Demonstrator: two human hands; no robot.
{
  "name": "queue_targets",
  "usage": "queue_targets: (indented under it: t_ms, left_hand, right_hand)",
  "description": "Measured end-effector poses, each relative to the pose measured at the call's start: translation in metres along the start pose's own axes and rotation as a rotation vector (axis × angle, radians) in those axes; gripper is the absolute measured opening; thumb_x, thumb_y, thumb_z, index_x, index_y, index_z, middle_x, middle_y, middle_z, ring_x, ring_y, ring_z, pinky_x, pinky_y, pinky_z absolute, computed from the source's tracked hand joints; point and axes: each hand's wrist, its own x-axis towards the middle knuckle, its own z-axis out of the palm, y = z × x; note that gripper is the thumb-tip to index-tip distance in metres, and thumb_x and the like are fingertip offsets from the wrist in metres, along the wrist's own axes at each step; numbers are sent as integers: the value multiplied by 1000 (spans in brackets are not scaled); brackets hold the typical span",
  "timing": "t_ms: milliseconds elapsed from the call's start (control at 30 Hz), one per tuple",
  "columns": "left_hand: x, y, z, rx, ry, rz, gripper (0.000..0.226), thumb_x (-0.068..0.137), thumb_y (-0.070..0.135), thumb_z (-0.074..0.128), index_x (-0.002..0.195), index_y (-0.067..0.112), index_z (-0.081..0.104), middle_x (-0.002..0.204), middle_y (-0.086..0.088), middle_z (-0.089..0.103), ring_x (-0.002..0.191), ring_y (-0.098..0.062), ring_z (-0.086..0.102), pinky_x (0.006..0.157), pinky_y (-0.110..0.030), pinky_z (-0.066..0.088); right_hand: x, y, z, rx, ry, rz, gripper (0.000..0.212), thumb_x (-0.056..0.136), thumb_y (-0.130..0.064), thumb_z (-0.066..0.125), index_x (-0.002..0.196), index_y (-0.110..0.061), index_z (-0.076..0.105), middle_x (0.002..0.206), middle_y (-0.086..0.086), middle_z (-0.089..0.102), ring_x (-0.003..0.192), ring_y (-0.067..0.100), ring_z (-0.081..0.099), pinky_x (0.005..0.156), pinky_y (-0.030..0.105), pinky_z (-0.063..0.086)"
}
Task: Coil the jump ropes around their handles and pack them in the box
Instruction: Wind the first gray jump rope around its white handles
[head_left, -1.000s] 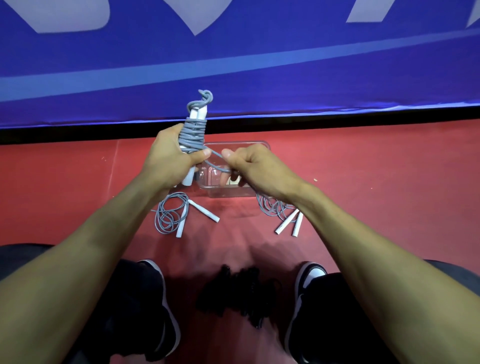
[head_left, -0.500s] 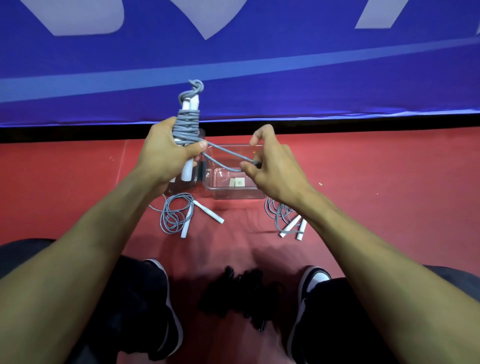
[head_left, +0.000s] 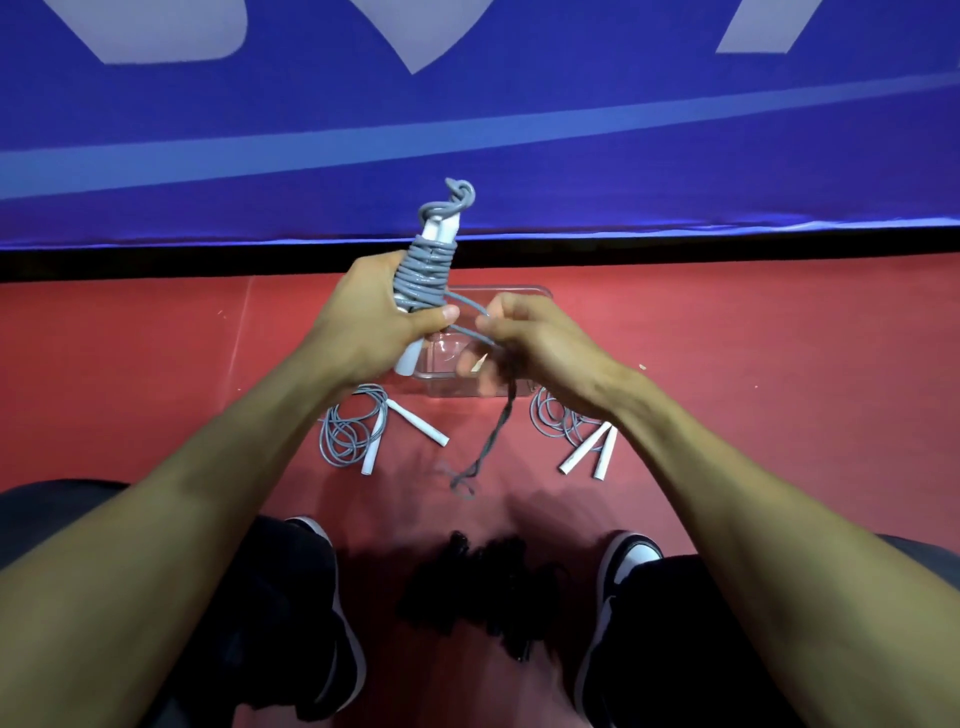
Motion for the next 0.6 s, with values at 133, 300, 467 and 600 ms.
queue_targets:
  t_ms: [133, 300, 467, 600]
  left_hand:
    - [0, -4, -1, 17, 4, 4, 15, 82, 13, 81, 89, 14, 67, 74, 5, 72, 68, -14, 67, 80, -49, 58]
    - [-1, -6, 5, -52, -31, -19, 21, 85, 6, 78, 99, 3, 63, 84, -10, 75, 75, -24, 76, 82, -52, 61]
    - [0, -5, 8, -90, -11, 16, 25, 84, 9, 74, 102, 5, 57, 79, -11, 66, 60, -19, 62, 63, -37, 54]
    - [2, -4, 10, -264, -52, -51, 25, 91, 7, 71, 111, 2, 57, 84, -9, 59, 64, -17, 57, 68, -37, 53]
  right_hand:
    - [2, 2, -4, -152, -60, -54, 33, 107, -32, 46, 87, -10, 58, 53, 7, 58, 43, 15, 33, 45, 25, 25]
    - [3, 7, -13, -473, -11, -38, 31, 102, -19, 57, 74, -20, 71, 53, -6, 61, 48, 8, 41, 52, 24, 33]
    - [2, 3, -8, -574, 11, -17, 29, 102, -20, 54, 76, -19, 68, 66, -1, 71, 49, 3, 48, 56, 22, 39]
    - [3, 1, -8, -606, 50, -56, 32, 102, -24, 52, 75, -23, 68, 59, 3, 50, 46, 8, 38, 51, 24, 32]
